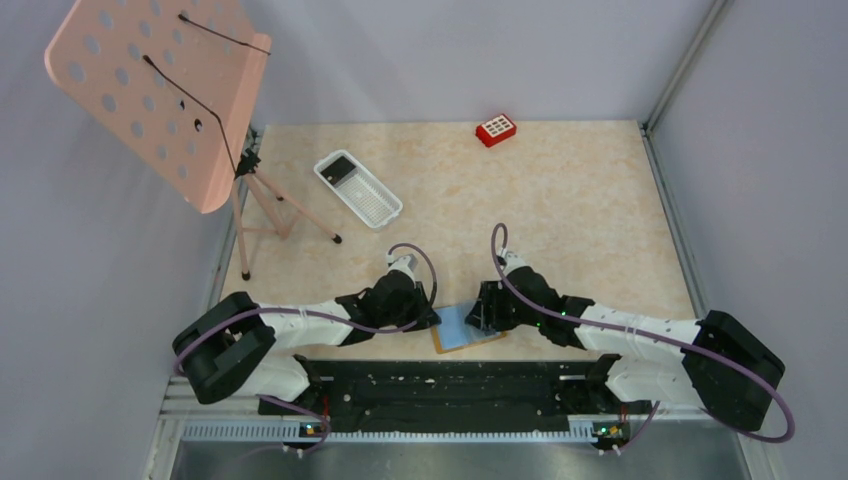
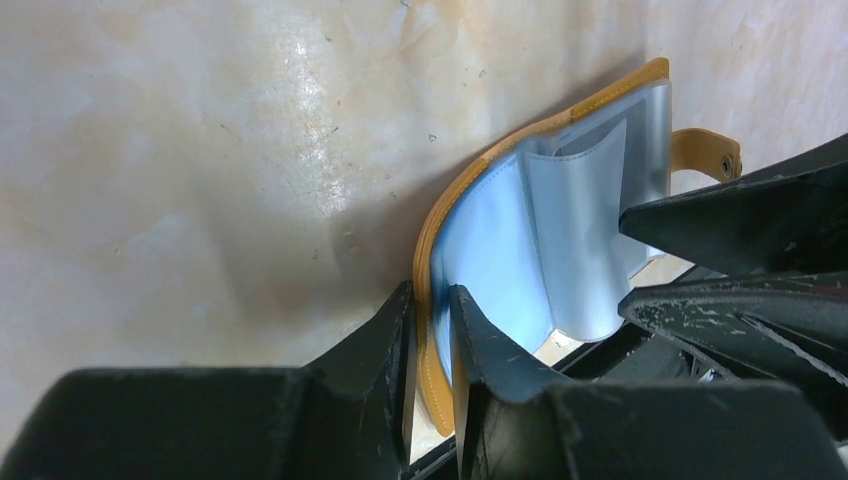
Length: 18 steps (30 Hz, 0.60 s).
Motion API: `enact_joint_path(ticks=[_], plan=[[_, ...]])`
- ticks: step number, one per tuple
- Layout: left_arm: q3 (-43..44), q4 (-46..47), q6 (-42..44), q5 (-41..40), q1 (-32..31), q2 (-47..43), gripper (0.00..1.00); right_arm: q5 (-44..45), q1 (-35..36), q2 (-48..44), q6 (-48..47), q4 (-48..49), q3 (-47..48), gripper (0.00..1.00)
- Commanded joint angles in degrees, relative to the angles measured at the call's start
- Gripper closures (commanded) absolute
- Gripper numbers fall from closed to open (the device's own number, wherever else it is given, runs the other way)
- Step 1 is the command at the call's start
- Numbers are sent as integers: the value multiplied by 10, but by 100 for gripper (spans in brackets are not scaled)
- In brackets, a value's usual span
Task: Take the credit cards out of the card holder
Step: Remove the credit card from the card holder.
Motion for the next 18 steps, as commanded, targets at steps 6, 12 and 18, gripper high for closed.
enact_joint_path(ticks=[6,12,18], plan=[[13,21,2,6,-2,0,78,-59,-2,-16,32,76,-10,52],[15,17,-3,5,-2,-11,77,-95,-2,-13,41,127,-21,53],[9,10,-20,-2,-2,-36,60,-107,0,23,54,170,-39,59]])
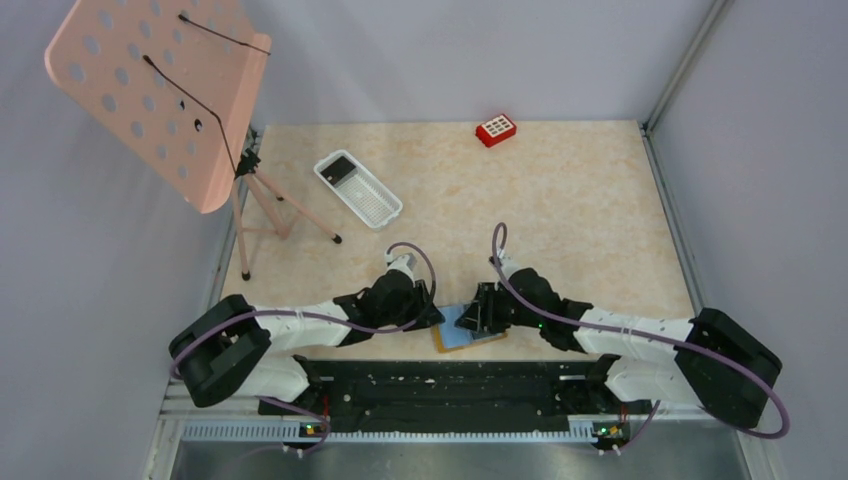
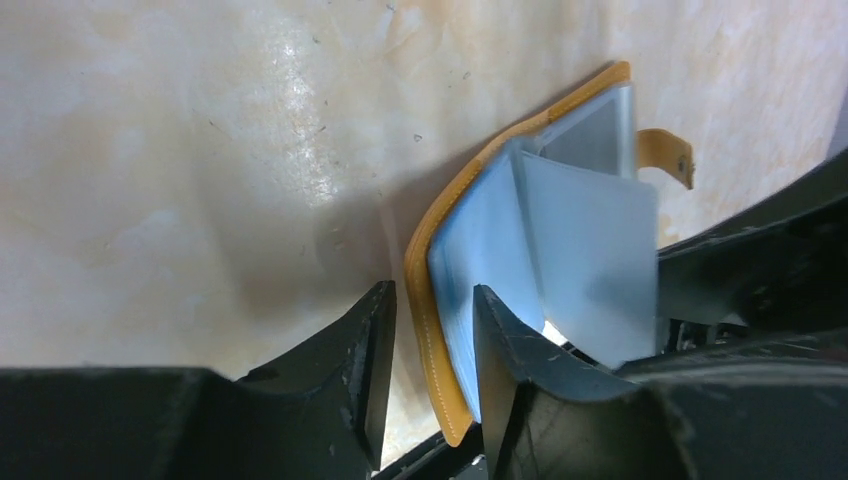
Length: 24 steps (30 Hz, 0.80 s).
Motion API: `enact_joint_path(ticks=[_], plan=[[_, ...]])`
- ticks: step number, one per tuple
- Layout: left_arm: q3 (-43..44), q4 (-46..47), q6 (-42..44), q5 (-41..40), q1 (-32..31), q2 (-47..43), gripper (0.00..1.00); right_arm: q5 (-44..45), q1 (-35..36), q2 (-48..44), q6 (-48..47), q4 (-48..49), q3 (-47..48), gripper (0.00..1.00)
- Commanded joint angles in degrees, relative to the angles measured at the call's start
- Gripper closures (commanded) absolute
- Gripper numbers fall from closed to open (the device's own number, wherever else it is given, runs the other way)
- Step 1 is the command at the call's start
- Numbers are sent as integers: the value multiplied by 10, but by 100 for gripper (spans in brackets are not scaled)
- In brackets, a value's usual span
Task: Take the credit cards out of the card holder
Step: Remove the credit card from the card holder.
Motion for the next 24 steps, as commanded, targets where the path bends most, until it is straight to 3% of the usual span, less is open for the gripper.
enact_joint_path(ticks=[1,17,24], plan=[[7,10,-15,-5,-2,-35,58,-23,2,26,17,75,-17,60],[-13,10,-21,-31,-2,-87,35,-9,43,88,6,97,3,53],[-2,26,-11,-2,-2,-32,41,27,44,26,-3,13,20,53]])
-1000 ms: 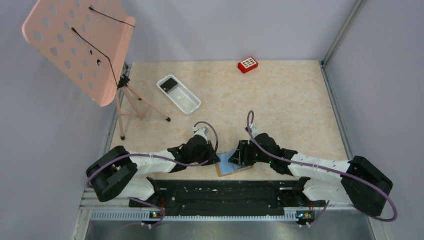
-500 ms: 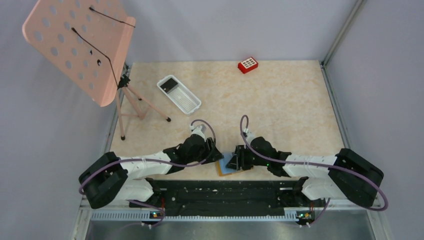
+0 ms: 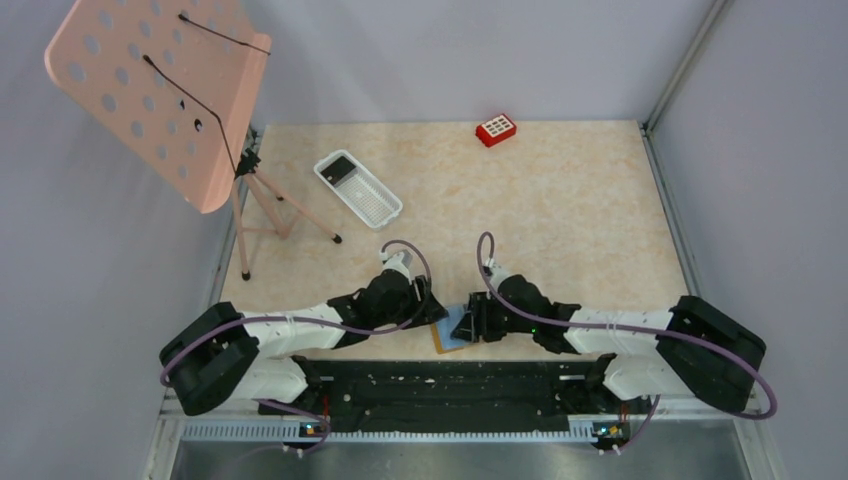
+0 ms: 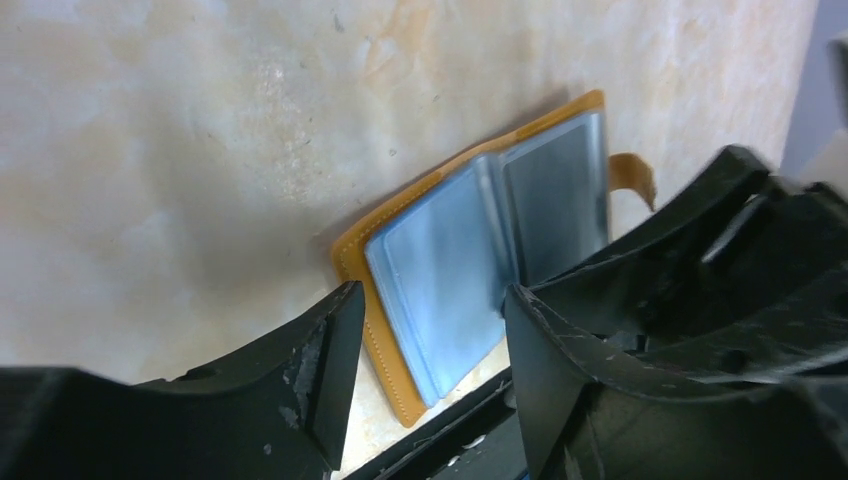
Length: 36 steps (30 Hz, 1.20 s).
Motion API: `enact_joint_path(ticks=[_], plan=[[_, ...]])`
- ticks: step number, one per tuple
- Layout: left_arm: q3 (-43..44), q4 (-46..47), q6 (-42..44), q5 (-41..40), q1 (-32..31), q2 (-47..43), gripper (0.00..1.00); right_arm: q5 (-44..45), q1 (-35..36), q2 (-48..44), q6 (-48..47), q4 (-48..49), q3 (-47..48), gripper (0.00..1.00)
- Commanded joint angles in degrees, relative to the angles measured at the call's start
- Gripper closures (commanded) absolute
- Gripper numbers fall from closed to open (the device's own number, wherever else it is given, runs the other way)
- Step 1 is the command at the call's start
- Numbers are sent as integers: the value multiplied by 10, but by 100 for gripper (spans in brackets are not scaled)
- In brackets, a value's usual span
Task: Take the credit cards out of the card holder
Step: Remove the credit card from the card holder.
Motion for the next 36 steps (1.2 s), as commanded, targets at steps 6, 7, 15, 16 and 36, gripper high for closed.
enact_joint_path(ticks=[6,7,15,16,36], plan=[[10,22,15,14,-2,42,52,125,-4,-131,-38,-174,53,50],[11,23,16,15,-2,43,53,126,-8,-137,-40,-183,51,50],[13,24,19,22,-2,54,61,171,-29,-131,-54,-225,44,50],[13,23,19,22,-2,54,62,176,-29,-129,-55,-227,44,50],[20,17,17,19,-2,52,64,214,-31,-100,-67,-221,29,47]])
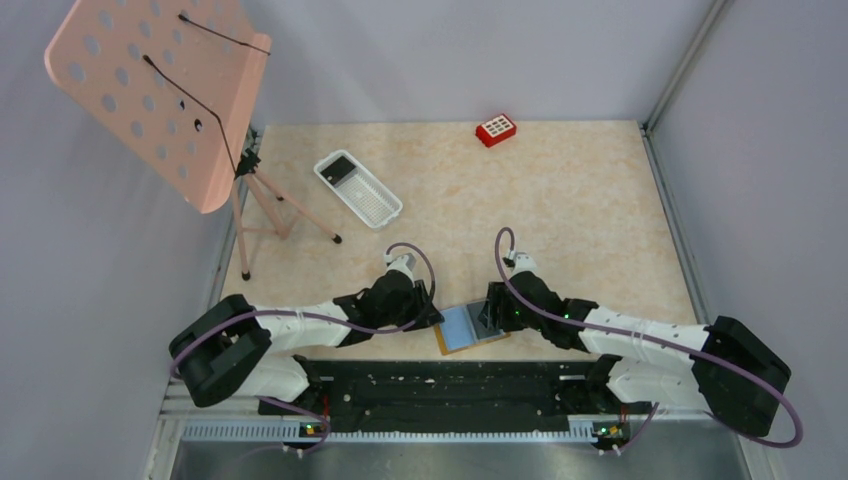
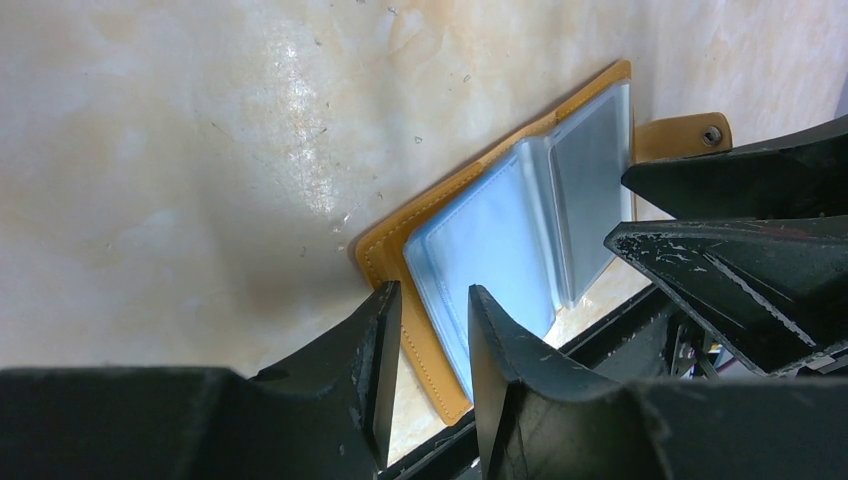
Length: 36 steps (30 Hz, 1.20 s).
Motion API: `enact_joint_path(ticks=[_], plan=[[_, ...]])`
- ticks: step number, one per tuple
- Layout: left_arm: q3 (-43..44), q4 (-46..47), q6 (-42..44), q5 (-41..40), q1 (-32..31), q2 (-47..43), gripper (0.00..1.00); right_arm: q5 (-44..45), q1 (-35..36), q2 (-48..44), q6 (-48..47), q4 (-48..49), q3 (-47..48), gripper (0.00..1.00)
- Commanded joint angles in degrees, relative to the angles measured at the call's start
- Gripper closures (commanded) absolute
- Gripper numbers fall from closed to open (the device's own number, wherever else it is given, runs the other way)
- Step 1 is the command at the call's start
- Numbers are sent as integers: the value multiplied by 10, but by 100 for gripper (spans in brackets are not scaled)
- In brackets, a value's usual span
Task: Take the credit cards out of the card holder
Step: Remove the credit card from the card holder.
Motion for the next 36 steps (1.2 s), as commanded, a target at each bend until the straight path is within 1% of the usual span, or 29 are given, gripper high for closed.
enact_joint_path(ticks=[1,14,21,23,29,36], plan=[[18,7,4,0,-2,4,64,5,-3,6,-12,7,-4,47],[25,12,4,5,-2,15,64,-94,-3,8,11,79,-12,48],[23,13,4,6,-2,20,65,-113,-3,-9,22,93,-8,48],[23,14,4,6,-2,19,65,-106,-3,-14,22,83,-6,48],[22,9,6,5,-2,12,65,-26,-5,-17,-6,-12,9,48],[24,8,7,5,-2,9,65,11,-8,-6,-20,-40,10,47]])
